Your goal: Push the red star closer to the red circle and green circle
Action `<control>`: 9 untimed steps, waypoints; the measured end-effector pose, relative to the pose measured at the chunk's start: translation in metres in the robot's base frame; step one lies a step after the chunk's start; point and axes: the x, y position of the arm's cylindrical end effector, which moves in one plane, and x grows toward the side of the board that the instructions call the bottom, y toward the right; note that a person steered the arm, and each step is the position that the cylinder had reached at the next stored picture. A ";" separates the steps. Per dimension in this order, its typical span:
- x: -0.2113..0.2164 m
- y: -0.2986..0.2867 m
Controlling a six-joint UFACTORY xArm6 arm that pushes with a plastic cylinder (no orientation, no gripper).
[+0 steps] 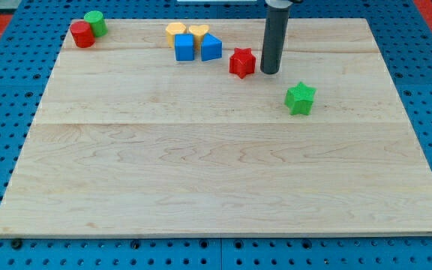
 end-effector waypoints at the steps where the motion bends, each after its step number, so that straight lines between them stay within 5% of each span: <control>1: -0.007 -0.021; 3: -0.006 -0.231; 5: 0.026 -0.269; 7: -0.032 -0.301; 8: -0.026 -0.300; 9: 0.029 -0.247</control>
